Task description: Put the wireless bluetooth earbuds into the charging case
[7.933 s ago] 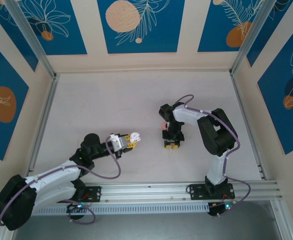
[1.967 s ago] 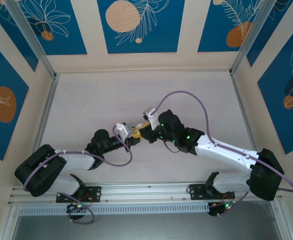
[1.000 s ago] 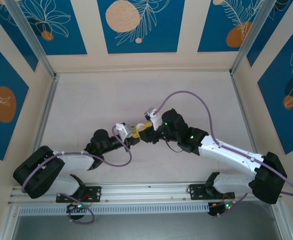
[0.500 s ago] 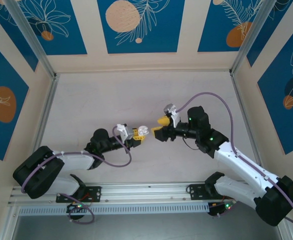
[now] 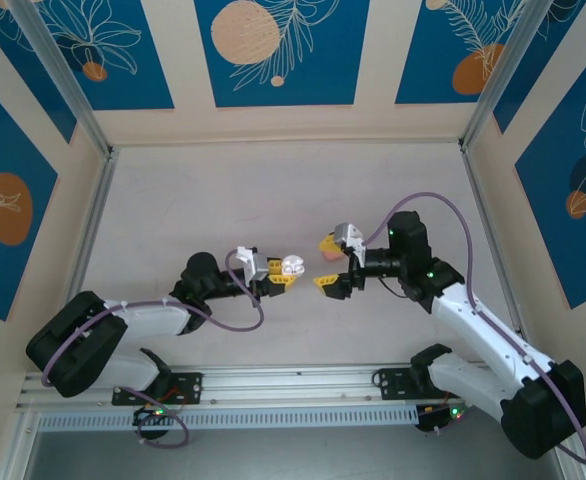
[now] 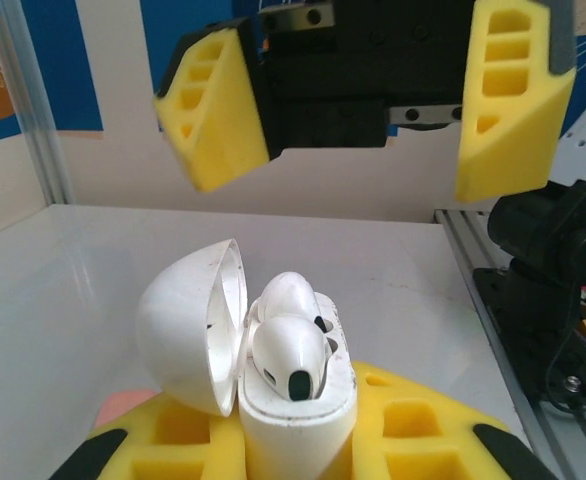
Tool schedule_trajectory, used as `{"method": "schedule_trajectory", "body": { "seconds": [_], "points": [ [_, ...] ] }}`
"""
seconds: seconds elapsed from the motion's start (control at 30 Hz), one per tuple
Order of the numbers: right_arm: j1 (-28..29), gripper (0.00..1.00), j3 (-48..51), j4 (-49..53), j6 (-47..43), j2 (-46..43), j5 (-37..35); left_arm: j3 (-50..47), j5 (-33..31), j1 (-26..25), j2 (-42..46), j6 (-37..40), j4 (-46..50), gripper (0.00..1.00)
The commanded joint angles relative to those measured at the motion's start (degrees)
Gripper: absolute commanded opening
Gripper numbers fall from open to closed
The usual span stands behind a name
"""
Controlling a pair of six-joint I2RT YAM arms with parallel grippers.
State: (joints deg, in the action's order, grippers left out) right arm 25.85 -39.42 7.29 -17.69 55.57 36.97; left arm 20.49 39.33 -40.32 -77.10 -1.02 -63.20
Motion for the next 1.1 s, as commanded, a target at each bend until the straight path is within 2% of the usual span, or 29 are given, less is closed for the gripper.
{"method": "schedule_trajectory", "body": {
  "seconds": [0.0, 0.63, 1.07],
  "points": [
    [0.2, 0.83, -3.0, 4.2, -5.4, 2.5, 5.7, 1.7, 3.1, -0.3, -0.1, -0.1, -1.7, 0.16],
    [5.9, 0.71, -10.8, 9.2, -12.2, 15.6, 9.3, 1.9, 2.8, -0.3, -0.2, -0.2, -1.7, 0.17],
    [5.1, 0.59, -9.0, 10.6, -17.4, 9.3, 11.5, 1.6, 1.7, -0.2, -0.2, 0.3, -1.2, 0.17]
  ]
}}
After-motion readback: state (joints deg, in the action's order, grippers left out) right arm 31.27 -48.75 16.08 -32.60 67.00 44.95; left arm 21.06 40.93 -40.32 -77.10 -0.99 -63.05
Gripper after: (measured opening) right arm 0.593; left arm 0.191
